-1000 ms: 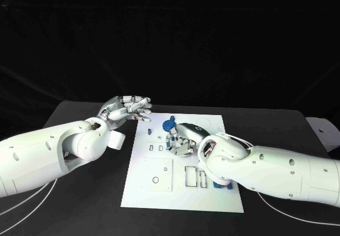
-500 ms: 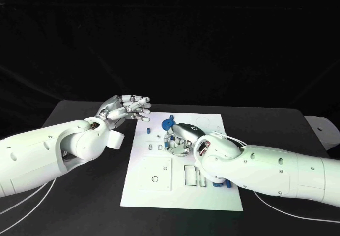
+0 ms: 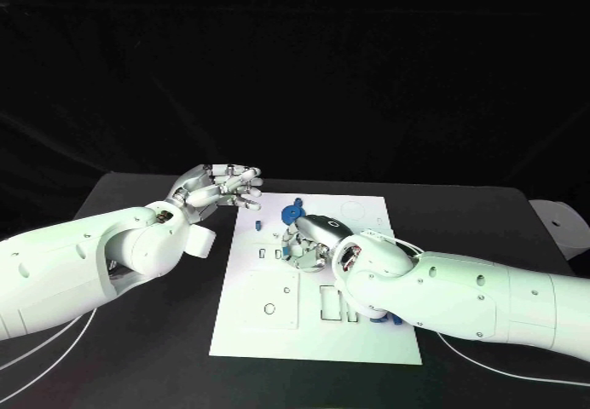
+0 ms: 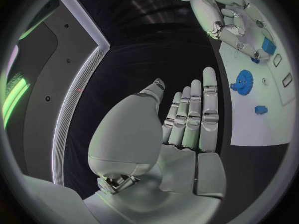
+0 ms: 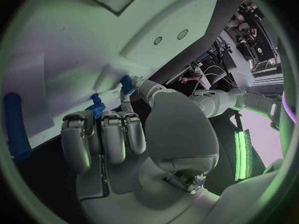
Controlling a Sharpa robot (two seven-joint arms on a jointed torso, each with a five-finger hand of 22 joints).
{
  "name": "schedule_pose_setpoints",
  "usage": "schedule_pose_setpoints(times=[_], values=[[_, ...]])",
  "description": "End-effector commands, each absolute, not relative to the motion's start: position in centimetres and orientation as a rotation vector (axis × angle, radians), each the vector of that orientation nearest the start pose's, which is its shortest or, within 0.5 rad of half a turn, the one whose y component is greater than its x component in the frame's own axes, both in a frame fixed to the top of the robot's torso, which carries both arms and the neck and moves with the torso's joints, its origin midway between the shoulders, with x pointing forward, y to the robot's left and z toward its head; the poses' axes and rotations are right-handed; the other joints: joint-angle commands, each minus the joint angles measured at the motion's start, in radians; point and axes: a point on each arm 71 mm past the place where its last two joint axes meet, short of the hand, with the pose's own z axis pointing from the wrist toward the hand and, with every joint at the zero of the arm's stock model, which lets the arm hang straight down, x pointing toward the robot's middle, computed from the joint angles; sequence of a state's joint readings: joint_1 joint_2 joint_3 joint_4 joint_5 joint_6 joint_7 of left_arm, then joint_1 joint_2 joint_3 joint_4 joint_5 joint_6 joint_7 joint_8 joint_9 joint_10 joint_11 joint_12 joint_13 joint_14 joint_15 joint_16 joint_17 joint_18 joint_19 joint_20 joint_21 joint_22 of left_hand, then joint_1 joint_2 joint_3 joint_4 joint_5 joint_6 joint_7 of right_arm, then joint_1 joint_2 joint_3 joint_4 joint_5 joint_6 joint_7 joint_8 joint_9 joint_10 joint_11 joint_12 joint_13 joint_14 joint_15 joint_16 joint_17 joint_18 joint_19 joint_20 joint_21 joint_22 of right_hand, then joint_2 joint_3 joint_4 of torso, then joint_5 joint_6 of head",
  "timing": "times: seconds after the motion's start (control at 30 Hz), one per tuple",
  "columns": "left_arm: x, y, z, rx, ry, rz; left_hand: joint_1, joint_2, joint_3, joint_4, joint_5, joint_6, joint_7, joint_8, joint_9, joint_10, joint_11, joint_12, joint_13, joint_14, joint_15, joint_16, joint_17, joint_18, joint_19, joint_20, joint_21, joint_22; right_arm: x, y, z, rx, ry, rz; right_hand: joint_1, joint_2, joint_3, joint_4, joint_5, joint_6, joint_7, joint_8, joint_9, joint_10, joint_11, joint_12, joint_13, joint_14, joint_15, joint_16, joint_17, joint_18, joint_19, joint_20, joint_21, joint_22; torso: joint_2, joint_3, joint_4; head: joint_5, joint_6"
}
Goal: Assemble the parts on the task board
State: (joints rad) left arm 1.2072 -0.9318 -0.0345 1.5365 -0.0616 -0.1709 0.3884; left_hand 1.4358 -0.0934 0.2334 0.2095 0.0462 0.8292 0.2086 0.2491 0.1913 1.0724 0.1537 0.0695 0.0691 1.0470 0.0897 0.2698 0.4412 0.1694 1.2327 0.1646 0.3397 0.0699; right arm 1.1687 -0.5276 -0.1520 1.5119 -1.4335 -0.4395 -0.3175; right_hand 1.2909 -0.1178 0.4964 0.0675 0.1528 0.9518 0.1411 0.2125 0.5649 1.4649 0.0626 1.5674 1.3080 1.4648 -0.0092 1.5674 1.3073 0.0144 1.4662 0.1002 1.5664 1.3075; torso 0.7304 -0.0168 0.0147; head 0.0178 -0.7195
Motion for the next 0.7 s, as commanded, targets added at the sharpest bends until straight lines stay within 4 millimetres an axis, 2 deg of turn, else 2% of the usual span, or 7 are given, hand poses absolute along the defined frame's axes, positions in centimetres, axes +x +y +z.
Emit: schedule_pose_setpoints(times=[0.03, 0.7], values=[[48.39, 23.92, -16.86, -1.012, 1.471, -1.620, 0.002, 0.006, 0.002, 0.001, 0.004, 0.000, 0.005, -0.007, 0.001, -0.006, 0.001, -0.004, -0.001, 0.000, 0.002, 0.000, 0.001, 0.013, 0.004, 0.002, -0.003, -0.001, 44.62, -5.52, -22.85, -0.143, 1.724, 0.768, -0.008, -0.001, -0.003, 0.003, -0.003, -0.001, -0.004, 0.001, -0.002, 0.096, -0.006, -0.006, 0.254, 0.106, -0.003, 0.003, 0.263, -0.014, 0.105, -0.009, 0.004, 0.263, 0.000, -0.0004, -0.0006, 0.002, 0.000], [48.37, 23.88, -16.85, -1.009, 1.472, -1.621, 0.002, 0.006, 0.002, 0.001, 0.004, 0.000, 0.005, -0.007, 0.001, -0.006, 0.001, -0.004, -0.001, 0.000, 0.002, 0.000, 0.001, 0.013, 0.004, 0.002, -0.003, -0.001, 44.72, -5.27, -23.27, -0.150, 1.738, 0.764, -0.012, -0.003, -0.003, 0.004, -0.005, -0.008, -0.002, -0.001, -0.004, 0.093, -0.004, -0.009, 0.250, 0.106, -0.002, 0.003, 0.263, -0.014, 0.105, -0.008, 0.004, 0.263, 0.000, 0.0000, -0.0007, 0.004, -0.001]])
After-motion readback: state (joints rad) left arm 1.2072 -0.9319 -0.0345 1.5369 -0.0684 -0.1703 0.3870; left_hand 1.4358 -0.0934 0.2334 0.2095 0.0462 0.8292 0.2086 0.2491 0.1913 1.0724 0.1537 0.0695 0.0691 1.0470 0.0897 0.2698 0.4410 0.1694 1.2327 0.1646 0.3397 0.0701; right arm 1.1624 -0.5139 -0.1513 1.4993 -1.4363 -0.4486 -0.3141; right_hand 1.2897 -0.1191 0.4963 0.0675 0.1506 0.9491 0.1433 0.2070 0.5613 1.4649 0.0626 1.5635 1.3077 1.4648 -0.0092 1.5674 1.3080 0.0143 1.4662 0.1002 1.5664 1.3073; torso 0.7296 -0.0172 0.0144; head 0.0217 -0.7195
